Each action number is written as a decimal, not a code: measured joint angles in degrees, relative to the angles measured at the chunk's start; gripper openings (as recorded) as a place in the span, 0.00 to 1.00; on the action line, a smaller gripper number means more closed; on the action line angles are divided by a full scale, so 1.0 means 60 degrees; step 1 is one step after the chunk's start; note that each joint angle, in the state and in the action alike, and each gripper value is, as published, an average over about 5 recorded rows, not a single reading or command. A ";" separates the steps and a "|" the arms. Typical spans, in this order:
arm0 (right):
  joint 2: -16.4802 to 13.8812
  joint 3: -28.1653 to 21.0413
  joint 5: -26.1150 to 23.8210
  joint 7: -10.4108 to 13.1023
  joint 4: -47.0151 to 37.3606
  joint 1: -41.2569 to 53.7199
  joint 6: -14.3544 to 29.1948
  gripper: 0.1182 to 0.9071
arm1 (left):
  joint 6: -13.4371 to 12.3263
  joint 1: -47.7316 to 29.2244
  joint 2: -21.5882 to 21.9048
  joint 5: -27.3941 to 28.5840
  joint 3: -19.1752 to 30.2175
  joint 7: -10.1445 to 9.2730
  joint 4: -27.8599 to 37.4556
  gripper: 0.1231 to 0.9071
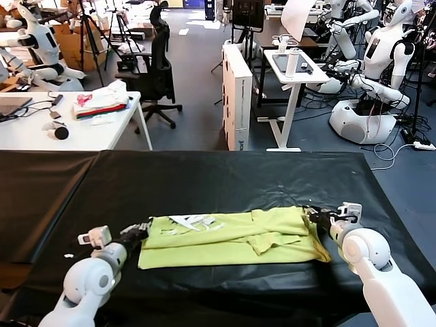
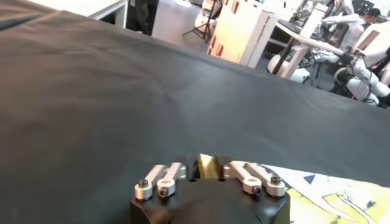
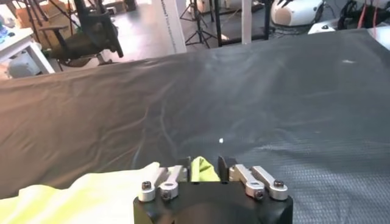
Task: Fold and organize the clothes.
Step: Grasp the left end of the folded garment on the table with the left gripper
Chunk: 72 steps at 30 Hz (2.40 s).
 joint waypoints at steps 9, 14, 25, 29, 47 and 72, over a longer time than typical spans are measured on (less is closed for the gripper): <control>0.0090 0.0133 -0.0036 0.0150 -0.0001 -0.0163 0.0402 0.03 | -0.0085 -0.0055 0.0045 -0.0016 -0.0192 0.0005 0.0019 0.03; 0.0132 0.0171 0.0085 0.0022 0.0001 -0.0219 0.0643 0.03 | -0.0102 -0.0078 0.0060 -0.0029 -0.0227 0.0007 0.0040 0.03; -0.0140 0.0189 -0.0226 -0.1369 0.0411 -0.0605 0.2065 0.61 | -0.0251 -0.0180 0.0044 -0.0357 -0.0231 -0.0280 -0.0116 0.46; -0.0487 0.0221 -0.0362 -0.1720 0.0733 -0.0900 0.2977 0.92 | -0.0021 -0.0180 0.0210 -0.1052 -0.0387 -0.0867 -0.0305 0.77; -0.1699 0.2272 -0.2428 -0.3382 0.2901 -0.5845 0.8702 1.00 | 0.1422 0.0886 0.3847 -0.5893 -0.1692 0.2438 0.0073 1.00; -0.1507 0.2870 -0.2458 -0.3321 0.3141 -0.6823 0.8801 1.00 | 0.1397 0.1141 0.3688 -0.4701 -0.1050 0.3683 0.0736 1.00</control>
